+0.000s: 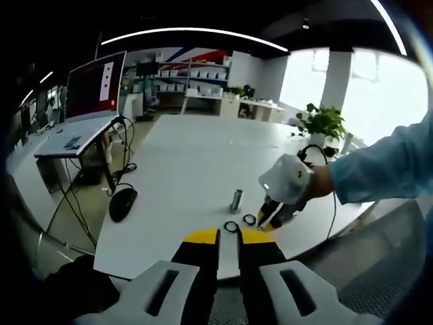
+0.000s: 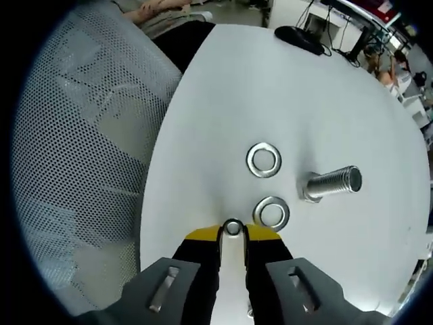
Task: Place the washer onto the threaded stud by aligning its center hole with the stud, sliding it down to the base, and recovering from edge contact or off-axis alignment until the washer reaches the visible bottom stop.
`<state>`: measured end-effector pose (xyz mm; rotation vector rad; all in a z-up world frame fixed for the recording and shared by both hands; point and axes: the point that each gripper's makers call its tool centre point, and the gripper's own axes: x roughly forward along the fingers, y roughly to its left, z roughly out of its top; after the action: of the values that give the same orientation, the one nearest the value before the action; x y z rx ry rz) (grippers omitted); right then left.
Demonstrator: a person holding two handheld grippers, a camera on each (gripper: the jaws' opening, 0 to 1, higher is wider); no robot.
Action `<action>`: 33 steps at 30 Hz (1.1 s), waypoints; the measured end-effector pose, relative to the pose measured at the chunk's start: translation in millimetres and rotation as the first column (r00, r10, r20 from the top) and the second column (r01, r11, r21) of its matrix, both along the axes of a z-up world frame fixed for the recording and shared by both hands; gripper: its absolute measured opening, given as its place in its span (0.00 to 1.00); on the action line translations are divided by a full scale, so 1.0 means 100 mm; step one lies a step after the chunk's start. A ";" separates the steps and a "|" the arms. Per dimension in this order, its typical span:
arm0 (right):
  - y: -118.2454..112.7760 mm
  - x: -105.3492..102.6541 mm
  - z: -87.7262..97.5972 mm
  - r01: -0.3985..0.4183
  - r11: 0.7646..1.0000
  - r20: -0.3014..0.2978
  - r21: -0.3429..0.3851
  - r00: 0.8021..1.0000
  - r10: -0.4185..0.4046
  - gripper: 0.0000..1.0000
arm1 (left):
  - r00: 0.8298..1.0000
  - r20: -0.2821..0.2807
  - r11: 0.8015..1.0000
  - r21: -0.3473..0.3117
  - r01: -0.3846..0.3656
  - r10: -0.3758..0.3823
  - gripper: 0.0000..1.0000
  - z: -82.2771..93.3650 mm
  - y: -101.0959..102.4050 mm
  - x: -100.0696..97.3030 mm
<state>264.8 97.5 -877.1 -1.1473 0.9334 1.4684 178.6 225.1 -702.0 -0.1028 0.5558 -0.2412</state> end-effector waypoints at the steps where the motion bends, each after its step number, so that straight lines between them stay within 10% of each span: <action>1: -0.01 0.01 0.01 -0.001 1.000 0.002 0.001 1.000 0.001 0.14 | 1.000 -0.001 1.000 0.001 0.001 -0.001 0.07 0.00 0.00 0.00; 33: -0.56 0.07 0.73 0.025 0.999 0.010 0.030 1.000 -0.025 0.13 | 1.000 -0.018 1.000 0.002 -0.014 0.014 0.07 -0.03 0.03 0.00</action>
<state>271.4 41.4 -803.7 -1.1165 0.9127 1.4509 178.3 228.0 -704.8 -0.1071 0.5726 -0.2261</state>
